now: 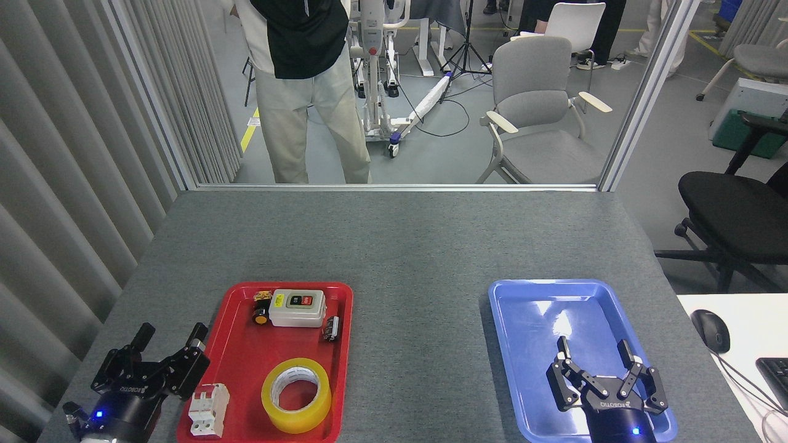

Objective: Place and move tape with both arms

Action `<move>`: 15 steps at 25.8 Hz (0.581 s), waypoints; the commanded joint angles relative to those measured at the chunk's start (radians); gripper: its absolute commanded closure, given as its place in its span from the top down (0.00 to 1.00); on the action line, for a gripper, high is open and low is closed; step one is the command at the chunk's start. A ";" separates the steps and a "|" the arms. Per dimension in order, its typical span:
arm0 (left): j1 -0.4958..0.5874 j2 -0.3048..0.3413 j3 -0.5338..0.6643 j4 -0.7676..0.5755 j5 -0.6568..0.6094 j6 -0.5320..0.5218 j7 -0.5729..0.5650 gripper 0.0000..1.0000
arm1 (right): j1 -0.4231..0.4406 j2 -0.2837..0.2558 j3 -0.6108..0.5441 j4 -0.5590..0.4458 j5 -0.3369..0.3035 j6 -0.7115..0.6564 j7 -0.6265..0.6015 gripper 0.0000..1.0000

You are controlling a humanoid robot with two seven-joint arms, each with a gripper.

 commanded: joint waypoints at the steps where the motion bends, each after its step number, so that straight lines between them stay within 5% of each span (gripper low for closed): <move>1: -0.002 0.002 -0.001 0.004 -0.001 0.003 0.000 1.00 | 0.067 0.047 -0.150 -0.054 0.039 -0.148 0.081 0.99; 4: -0.002 0.003 -0.001 0.006 0.004 0.006 -0.009 1.00 | 0.098 0.072 -0.200 -0.066 0.093 -0.180 0.086 0.99; 15: -0.001 0.005 0.001 0.000 0.002 0.034 -0.026 1.00 | 0.083 0.069 -0.206 -0.063 0.105 -0.146 0.087 0.99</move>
